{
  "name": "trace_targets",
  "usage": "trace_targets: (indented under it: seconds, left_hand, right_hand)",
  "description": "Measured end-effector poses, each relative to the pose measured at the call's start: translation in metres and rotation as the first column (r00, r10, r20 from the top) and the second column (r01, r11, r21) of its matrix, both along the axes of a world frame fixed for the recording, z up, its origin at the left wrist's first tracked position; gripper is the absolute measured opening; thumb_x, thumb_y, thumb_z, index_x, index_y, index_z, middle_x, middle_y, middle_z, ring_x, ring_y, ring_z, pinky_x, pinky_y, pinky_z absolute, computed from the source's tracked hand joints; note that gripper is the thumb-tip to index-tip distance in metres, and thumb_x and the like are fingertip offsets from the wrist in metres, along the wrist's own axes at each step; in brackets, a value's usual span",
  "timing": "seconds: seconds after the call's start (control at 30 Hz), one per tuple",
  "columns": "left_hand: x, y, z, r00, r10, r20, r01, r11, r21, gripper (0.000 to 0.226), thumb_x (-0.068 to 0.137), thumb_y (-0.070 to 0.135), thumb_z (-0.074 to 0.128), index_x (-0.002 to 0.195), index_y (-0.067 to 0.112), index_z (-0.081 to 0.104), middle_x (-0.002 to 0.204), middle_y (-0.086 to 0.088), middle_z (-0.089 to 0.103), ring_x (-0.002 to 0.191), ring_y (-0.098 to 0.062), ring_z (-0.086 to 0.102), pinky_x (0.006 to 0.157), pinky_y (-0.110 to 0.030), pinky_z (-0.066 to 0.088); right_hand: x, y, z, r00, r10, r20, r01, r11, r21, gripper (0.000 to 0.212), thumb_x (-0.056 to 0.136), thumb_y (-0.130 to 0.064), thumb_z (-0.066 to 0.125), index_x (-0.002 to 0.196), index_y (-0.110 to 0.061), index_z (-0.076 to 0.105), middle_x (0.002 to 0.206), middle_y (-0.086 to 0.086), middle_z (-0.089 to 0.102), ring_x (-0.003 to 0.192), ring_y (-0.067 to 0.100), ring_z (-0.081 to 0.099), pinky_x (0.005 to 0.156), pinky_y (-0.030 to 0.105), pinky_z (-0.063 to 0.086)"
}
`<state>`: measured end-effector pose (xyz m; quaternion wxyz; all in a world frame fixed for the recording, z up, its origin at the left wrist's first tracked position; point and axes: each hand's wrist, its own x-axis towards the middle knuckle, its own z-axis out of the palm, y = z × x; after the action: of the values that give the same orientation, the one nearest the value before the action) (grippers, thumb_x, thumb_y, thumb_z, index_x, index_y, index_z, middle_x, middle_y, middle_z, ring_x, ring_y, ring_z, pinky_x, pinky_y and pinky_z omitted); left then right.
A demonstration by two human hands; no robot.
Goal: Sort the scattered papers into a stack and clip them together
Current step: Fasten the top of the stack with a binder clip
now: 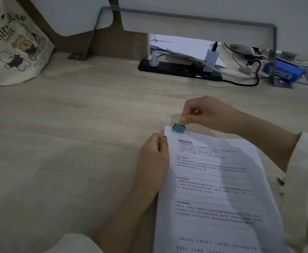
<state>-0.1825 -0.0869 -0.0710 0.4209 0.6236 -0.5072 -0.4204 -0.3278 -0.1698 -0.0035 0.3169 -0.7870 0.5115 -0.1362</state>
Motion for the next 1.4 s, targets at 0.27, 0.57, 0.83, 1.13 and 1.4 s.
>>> trace_targets:
  seconds: [0.27, 0.57, 0.83, 1.13, 1.4]
  left_hand:
    - [0.0, 0.002, 0.005, 0.997, -0.007, -0.076, 0.01, 0.999, 0.036, 0.019, 0.097, 0.02, 0.039, 0.102, 0.033, 0.053, 0.102, 0.009, 0.066, 0.087, -0.004, 0.062, 0.063, -0.012, 0.044]
    - [0.001, 0.002, 0.005, 0.995, -0.023, -0.101, 0.029, 0.998, 0.051, 0.021, 0.097, 0.022, 0.038, 0.104, 0.034, 0.054, 0.087, 0.011, 0.067, 0.068, -0.001, 0.059, 0.054, -0.007, 0.042]
    - [0.0, 0.001, 0.002, 0.991, -0.034, -0.128, 0.041, 0.998, 0.051, 0.022, 0.097, 0.021, 0.039, 0.111, 0.027, 0.055, 0.043, 0.021, 0.052, 0.038, 0.004, 0.044, 0.04, -0.008, 0.032]
    - [0.0, 0.003, 0.005, 0.985, -0.013, -0.171, 0.024, 0.998, 0.061, 0.016, 0.096, 0.02, 0.039, 0.103, 0.028, 0.052, 0.069, 0.007, 0.064, 0.044, 0.001, 0.046, 0.044, -0.011, 0.036]
    - [0.001, 0.002, 0.004, 0.991, -0.018, -0.133, 0.026, 0.998, 0.058, 0.014, 0.096, 0.02, 0.038, 0.101, 0.027, 0.049, 0.067, 0.007, 0.061, 0.044, 0.001, 0.047, 0.043, -0.011, 0.036]
  right_hand:
    - [0.002, -0.022, 0.005, 0.994, 0.11, 0.005, -0.109, 0.985, 0.132, 0.017, 0.082, -0.019, 0.066, 0.081, -0.003, 0.065, 0.073, -0.008, 0.066, 0.059, -0.011, 0.058, 0.058, 0.002, 0.04]
    - [0.004, -0.043, 0.008, 0.98, 0.186, 0.069, -0.198, 0.912, 0.358, 0.013, 0.086, -0.011, 0.061, 0.074, -0.005, 0.062, 0.065, -0.011, 0.069, 0.069, -0.002, 0.064, 0.067, 0.008, 0.048]
    - [0.013, -0.049, 0.015, 0.96, 0.277, 0.034, -0.264, 0.866, 0.425, 0.017, 0.081, -0.02, 0.063, 0.073, -0.005, 0.062, 0.069, -0.008, 0.069, 0.076, 0.004, 0.066, 0.071, 0.006, 0.047]
    - [0.008, -0.046, 0.0, 0.965, 0.218, 0.148, -0.263, 0.812, 0.521, 0.014, 0.087, -0.013, 0.057, 0.076, -0.007, 0.061, 0.078, -0.001, 0.069, 0.08, 0.007, 0.063, 0.074, 0.013, 0.05]
    - [0.007, -0.047, -0.006, 0.974, 0.196, 0.114, -0.225, 0.772, 0.594, 0.018, 0.089, -0.022, 0.056, 0.084, -0.014, 0.071, 0.091, 0.005, 0.074, 0.088, 0.014, 0.065, 0.089, 0.022, 0.052]
